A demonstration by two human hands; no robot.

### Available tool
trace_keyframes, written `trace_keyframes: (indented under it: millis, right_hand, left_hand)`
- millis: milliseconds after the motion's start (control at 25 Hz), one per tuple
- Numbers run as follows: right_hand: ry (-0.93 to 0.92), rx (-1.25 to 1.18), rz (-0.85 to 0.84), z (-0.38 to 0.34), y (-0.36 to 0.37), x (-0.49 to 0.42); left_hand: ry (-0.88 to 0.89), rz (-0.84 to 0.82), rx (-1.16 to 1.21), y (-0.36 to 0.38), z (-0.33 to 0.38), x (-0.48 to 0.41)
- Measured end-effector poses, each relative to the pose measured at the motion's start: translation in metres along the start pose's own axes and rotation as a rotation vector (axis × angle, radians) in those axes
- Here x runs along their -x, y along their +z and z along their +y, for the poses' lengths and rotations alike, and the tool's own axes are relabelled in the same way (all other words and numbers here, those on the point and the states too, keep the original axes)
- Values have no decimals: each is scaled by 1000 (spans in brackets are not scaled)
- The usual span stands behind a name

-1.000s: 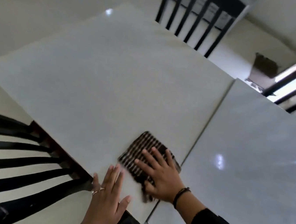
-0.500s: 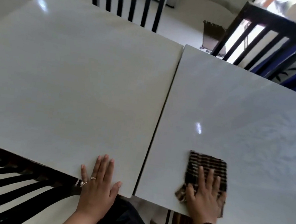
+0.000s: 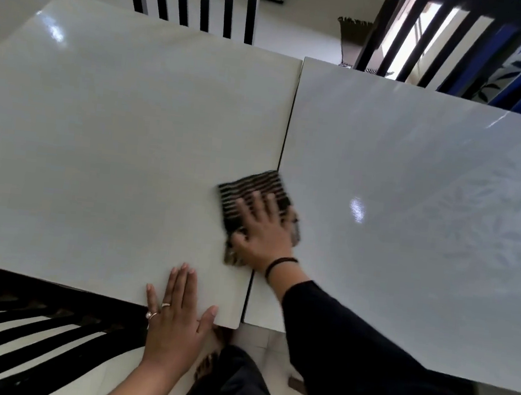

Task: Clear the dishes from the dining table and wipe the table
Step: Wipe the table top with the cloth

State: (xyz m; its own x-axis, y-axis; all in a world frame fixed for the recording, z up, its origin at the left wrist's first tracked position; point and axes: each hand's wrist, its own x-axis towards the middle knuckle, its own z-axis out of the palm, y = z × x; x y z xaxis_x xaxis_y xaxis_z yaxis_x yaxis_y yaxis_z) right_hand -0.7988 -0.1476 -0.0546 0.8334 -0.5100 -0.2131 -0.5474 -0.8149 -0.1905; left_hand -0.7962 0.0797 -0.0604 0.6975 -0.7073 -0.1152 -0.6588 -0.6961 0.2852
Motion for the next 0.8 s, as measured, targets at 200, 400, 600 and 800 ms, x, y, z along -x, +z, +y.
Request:
trace_keyframes:
  millis: [200, 400, 600, 800]
  right_hand:
    - [-421, 77, 8, -57, 37, 89]
    - [-359, 147, 37, 18, 35, 159]
    - [-64, 134, -52, 79, 17, 200]
    - [17, 141, -66, 47, 21, 220]
  left_hand:
    - [143, 47, 43, 0, -21, 31]
    - [448, -11, -114, 0, -18, 42]
    - [548, -29, -179, 0, 13, 27]
    - [700, -54, -309, -6, 48, -9]
